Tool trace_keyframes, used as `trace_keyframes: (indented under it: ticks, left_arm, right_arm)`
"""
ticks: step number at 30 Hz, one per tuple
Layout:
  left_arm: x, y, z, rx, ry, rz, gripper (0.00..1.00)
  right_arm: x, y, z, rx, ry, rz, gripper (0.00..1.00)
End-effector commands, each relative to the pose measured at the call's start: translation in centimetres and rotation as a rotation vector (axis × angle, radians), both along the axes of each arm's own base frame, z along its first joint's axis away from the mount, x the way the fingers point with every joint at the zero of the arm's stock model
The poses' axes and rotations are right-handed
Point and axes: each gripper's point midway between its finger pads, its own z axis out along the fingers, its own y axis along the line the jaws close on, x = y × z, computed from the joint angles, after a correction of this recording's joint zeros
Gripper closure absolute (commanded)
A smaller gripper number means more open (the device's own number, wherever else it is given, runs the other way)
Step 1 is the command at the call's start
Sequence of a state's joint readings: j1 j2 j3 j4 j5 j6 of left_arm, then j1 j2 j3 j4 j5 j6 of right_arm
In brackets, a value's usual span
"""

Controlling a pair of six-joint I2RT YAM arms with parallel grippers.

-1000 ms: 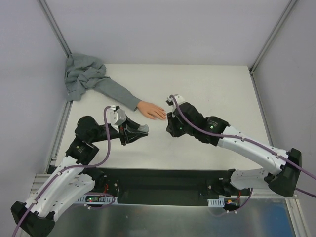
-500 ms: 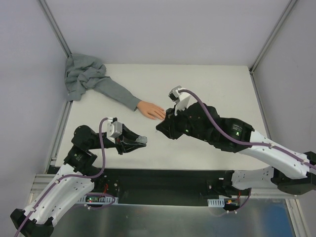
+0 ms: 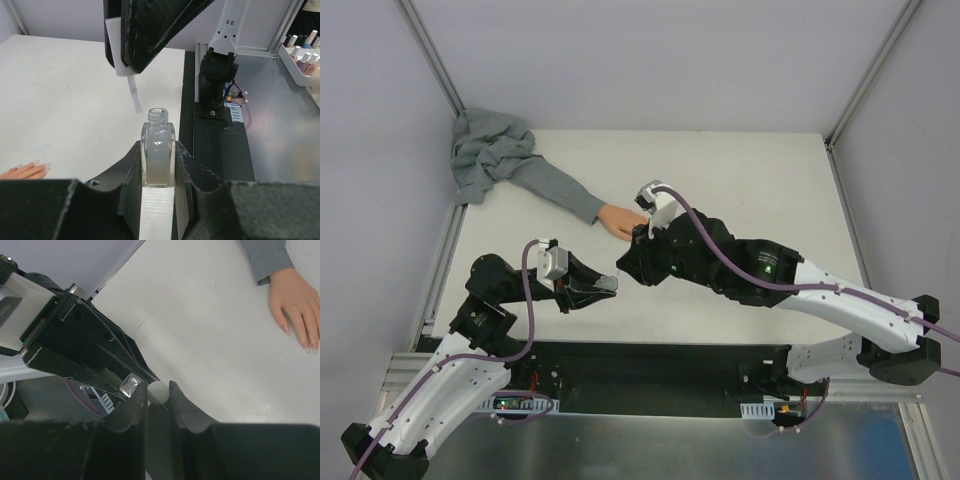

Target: Paint the nails

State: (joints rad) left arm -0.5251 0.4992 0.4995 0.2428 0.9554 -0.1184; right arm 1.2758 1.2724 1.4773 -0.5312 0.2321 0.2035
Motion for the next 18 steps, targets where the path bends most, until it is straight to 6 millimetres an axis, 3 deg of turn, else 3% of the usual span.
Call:
trace_keyframes:
  ticks: [1, 18]
  left_arm:
    - [0.3, 0.0, 1.0, -0.017, -0.068, 0.016, 1.0]
    - [0.6, -0.1, 0.8, -0.012, -0.061, 0.027, 1.0]
  right_arm:
    - [-0.2, -0.6, 3.9, 0.129, -0.029, -0.022, 0.99]
    - [-0.7, 0.6, 3.6, 0.13, -0.018, 0.01, 0.99]
